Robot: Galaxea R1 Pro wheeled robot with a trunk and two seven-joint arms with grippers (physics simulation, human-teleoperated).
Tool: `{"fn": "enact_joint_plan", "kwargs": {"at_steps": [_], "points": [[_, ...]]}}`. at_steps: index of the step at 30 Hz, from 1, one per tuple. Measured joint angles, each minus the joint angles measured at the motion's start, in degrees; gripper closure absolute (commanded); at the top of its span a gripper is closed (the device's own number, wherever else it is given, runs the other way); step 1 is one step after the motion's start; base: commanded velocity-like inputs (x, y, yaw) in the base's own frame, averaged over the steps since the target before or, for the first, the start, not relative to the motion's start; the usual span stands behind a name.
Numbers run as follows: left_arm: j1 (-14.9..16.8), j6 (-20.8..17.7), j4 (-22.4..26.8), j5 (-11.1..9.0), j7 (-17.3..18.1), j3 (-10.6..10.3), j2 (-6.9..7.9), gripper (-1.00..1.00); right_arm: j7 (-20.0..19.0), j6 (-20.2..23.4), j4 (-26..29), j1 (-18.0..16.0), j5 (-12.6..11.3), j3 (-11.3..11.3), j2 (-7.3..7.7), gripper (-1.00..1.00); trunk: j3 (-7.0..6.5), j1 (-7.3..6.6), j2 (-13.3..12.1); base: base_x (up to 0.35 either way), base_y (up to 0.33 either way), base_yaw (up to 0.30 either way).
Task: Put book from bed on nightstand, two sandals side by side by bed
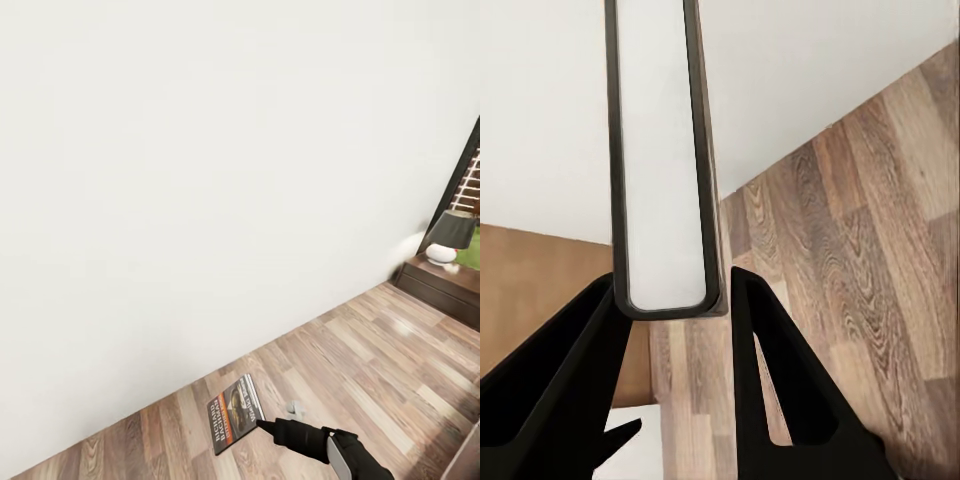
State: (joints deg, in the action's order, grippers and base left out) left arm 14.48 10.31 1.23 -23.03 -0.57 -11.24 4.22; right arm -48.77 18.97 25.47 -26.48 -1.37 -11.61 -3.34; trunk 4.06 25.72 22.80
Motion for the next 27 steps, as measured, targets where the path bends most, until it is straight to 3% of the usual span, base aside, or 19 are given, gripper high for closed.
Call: {"fn": "enact_joint_plan", "kwargs": {"at_steps": [27], "points": [[0.0, 0.0, 0.0, 0.0, 0.0, -0.6, -0.02, -1.0, -0.1, 0.0, 0.0, 0.0, 0.0, -0.1, 0.06, 1.0, 0.0, 0.0, 0.0, 0.309, 0.108, -0.293]]}}
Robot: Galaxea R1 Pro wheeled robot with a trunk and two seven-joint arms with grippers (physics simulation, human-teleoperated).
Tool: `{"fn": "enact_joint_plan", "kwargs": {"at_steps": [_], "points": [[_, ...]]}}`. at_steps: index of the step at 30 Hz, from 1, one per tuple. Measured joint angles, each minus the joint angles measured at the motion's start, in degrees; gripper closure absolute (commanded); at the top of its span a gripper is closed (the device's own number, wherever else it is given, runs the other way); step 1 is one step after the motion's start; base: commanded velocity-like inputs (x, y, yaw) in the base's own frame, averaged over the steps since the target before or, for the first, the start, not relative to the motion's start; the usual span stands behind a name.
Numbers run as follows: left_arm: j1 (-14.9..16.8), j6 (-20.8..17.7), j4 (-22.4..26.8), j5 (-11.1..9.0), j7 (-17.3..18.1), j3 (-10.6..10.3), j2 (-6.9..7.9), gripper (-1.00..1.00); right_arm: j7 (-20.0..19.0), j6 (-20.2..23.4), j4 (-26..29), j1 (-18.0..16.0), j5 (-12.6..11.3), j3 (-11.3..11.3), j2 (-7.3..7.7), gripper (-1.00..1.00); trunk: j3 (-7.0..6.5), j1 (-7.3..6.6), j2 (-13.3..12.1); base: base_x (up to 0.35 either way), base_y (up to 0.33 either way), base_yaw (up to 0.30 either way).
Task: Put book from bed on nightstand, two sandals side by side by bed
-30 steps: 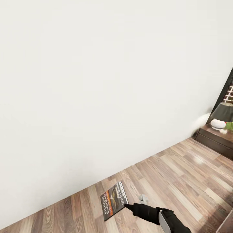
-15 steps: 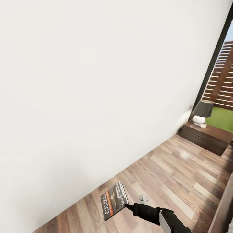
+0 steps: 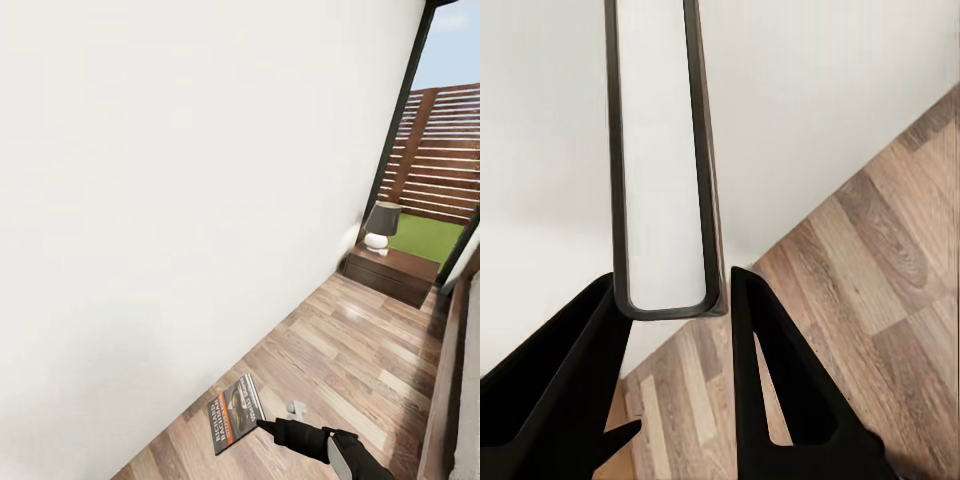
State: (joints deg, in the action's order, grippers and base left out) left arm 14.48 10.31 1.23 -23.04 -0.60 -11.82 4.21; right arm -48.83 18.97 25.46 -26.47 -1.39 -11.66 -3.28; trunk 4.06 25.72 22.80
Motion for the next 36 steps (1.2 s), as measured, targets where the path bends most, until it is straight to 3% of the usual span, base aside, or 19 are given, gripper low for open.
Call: {"fn": "enact_joint_plan", "kwargs": {"at_steps": [27, 36], "points": [[0.0, 0.0, 0.0, 0.0, 0.0, -0.1, 0.0, -1.0, 0.0, 0.0, 0.0, 0.1, 0.0, 0.0, 0.0, 1.0, 0.0, 0.0, 0.0, 0.312, 0.008, -0.294], [0.0, 0.0, 0.0, 0.0, 0.0, -1.2, 0.0, -1.0, 0.0, 0.0, 0.0, 0.1, 0.0, 0.0, -0.02, 1.0, 0.0, 0.0, 0.0, 0.317, -0.058, -0.294]]}}
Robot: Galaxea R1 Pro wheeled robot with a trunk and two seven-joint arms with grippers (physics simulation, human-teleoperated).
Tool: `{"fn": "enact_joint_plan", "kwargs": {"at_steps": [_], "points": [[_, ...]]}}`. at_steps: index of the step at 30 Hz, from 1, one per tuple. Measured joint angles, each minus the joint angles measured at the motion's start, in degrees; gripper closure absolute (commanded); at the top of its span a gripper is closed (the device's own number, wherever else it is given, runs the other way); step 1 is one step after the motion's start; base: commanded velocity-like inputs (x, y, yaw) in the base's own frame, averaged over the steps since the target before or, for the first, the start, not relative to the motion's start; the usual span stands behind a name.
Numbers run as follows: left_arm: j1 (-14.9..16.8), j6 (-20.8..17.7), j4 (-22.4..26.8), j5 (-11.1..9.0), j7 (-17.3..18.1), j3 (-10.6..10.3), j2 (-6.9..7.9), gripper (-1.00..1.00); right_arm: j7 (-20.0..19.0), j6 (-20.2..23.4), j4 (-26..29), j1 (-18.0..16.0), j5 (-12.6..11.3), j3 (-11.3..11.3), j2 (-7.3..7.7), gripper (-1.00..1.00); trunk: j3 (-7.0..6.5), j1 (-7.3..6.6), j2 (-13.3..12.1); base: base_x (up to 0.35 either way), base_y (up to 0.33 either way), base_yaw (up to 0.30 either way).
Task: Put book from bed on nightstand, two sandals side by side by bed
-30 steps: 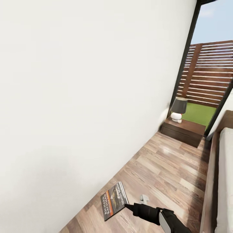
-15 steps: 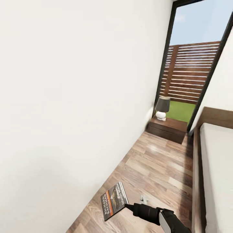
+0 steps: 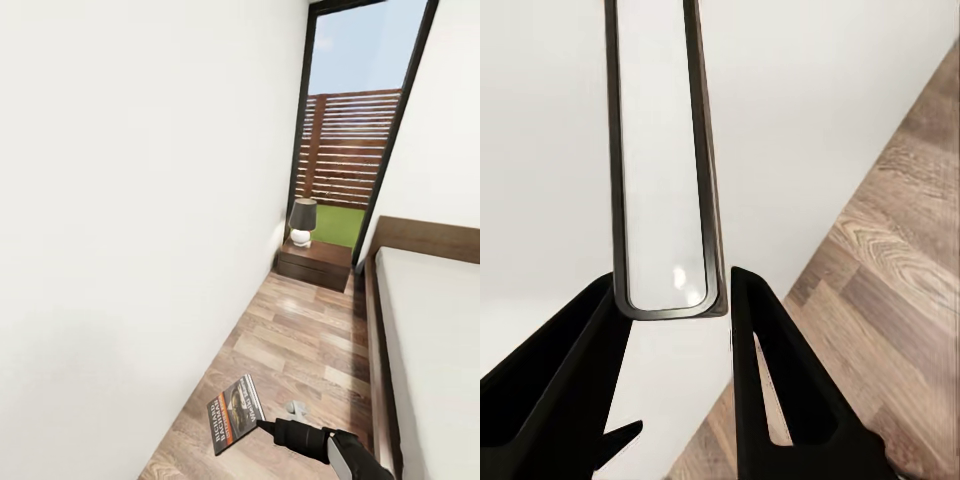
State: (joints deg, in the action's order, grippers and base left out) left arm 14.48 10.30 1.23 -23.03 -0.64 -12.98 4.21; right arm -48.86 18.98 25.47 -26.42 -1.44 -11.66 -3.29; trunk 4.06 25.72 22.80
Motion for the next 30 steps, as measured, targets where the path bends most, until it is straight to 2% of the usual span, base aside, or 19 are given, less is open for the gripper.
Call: {"fn": "enact_joint_plan", "kwargs": {"at_steps": [30], "points": [[0.0, 0.0, 0.0, 0.0, -0.1, -0.6, 0.0, -1.0, 0.0, 0.0, 0.0, 0.0, 0.0, 0.0, 0.02, 1.0, 0.0, 0.0, 0.0, 0.337, 0.001, -0.294]]}}
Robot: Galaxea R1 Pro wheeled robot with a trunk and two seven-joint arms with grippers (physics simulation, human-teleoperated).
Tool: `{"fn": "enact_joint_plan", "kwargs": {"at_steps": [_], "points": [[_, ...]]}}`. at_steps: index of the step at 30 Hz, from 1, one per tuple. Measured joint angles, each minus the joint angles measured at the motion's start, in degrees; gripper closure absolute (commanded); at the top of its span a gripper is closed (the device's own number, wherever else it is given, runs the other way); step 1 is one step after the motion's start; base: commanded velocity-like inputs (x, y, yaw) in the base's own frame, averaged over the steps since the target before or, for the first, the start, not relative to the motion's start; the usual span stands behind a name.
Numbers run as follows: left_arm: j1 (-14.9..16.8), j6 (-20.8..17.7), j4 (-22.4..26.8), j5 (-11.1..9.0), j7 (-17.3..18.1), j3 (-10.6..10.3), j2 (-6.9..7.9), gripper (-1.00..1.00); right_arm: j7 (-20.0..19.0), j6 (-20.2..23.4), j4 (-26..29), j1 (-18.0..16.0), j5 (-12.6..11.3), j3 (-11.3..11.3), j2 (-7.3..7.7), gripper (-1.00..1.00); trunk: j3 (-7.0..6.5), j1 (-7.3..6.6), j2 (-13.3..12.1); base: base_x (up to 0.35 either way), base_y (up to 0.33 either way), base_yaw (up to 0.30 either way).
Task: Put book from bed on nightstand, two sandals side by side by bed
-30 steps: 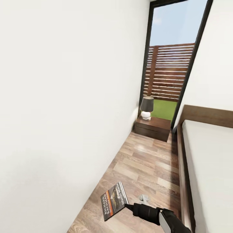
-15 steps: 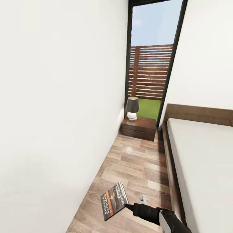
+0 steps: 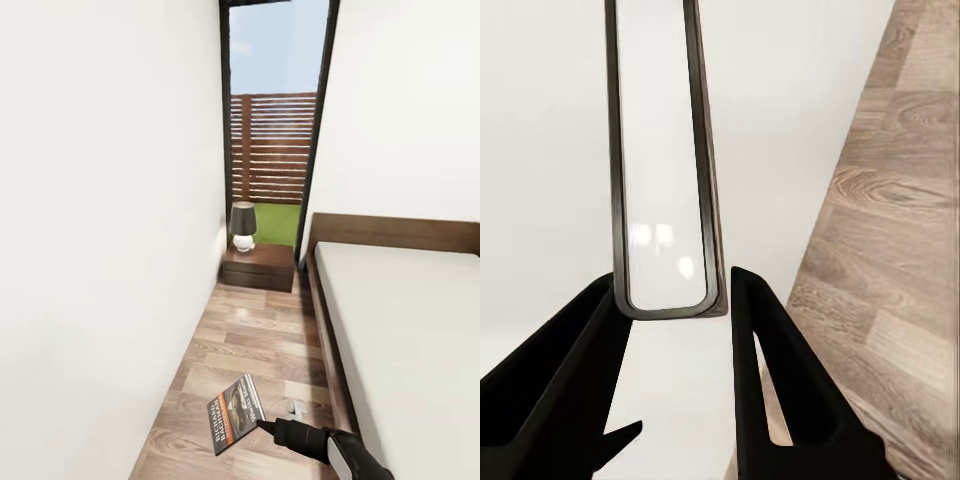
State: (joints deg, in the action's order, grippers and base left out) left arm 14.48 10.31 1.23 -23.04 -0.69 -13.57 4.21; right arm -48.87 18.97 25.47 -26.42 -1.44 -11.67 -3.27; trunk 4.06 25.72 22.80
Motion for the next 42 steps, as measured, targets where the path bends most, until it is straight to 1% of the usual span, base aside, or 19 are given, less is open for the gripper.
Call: {"fn": "enact_joint_plan", "kwargs": {"at_steps": [15, 24, 42], "points": [[0.0, 0.0, 0.0, 0.0, 0.0, 0.0, 0.0, -1.0, 0.0, 0.0, 0.0, 0.0, 0.0, 0.0, 0.0, 1.0, 0.0, 0.0, 0.0, 0.333, 0.04, -0.272], [0.0, 0.0, 0.0, 0.0, 0.0, -0.7, 0.01, -1.0, 0.0, 0.1, 0.0, 0.0, 0.0, 0.0, -0.01, 1.0, 0.0, 0.0, 0.0, 0.339, 0.002, -0.055], [0.0, 0.0, 0.0, 0.0, 0.0, -0.8, 0.0, -1.0, 0.1, 0.0, 0.0, 0.0, 0.1, 0.0, -0.03, 1.0, -0.02, 0.0, 0.0, 0.34, 0.045, -0.047]]}}
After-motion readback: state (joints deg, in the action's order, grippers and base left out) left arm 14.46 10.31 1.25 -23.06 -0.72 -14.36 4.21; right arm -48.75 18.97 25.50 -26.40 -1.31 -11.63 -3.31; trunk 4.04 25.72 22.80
